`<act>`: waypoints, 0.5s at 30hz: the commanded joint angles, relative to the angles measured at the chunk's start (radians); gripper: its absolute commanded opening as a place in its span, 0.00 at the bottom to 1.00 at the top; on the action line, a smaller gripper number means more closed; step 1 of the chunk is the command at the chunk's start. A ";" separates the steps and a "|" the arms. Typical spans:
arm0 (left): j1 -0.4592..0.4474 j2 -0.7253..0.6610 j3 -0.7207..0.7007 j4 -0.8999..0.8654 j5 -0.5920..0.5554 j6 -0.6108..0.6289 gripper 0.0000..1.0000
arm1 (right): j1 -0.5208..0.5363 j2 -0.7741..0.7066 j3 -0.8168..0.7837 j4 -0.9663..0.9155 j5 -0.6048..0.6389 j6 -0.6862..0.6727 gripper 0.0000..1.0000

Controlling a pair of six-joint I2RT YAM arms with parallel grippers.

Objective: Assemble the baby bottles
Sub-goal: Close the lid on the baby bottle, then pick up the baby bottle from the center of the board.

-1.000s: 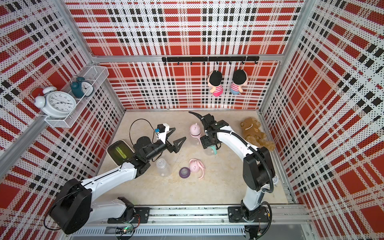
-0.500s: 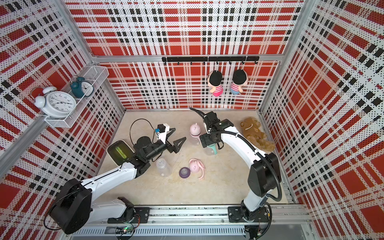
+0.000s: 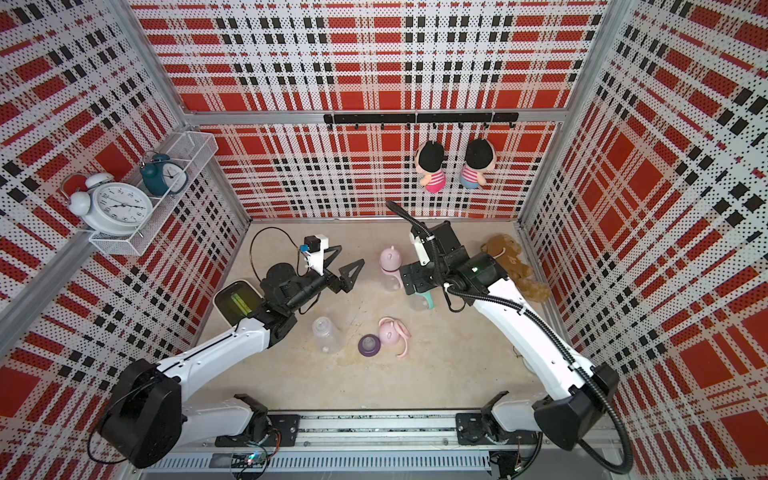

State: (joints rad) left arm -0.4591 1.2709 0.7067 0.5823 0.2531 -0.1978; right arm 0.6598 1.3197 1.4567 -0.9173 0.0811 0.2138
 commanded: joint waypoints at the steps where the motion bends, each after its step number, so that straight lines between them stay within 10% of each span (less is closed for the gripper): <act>1: 0.028 -0.007 0.020 -0.032 -0.062 -0.066 0.98 | 0.101 -0.030 -0.079 0.104 0.073 -0.007 0.96; 15: 0.108 -0.066 0.016 -0.196 -0.263 -0.163 0.98 | 0.416 -0.052 -0.446 0.690 0.004 -0.021 0.97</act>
State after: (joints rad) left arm -0.3565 1.2316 0.7078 0.4408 0.0662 -0.3332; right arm 1.0534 1.2842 1.0424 -0.4194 0.1150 0.2028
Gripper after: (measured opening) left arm 0.983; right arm 0.964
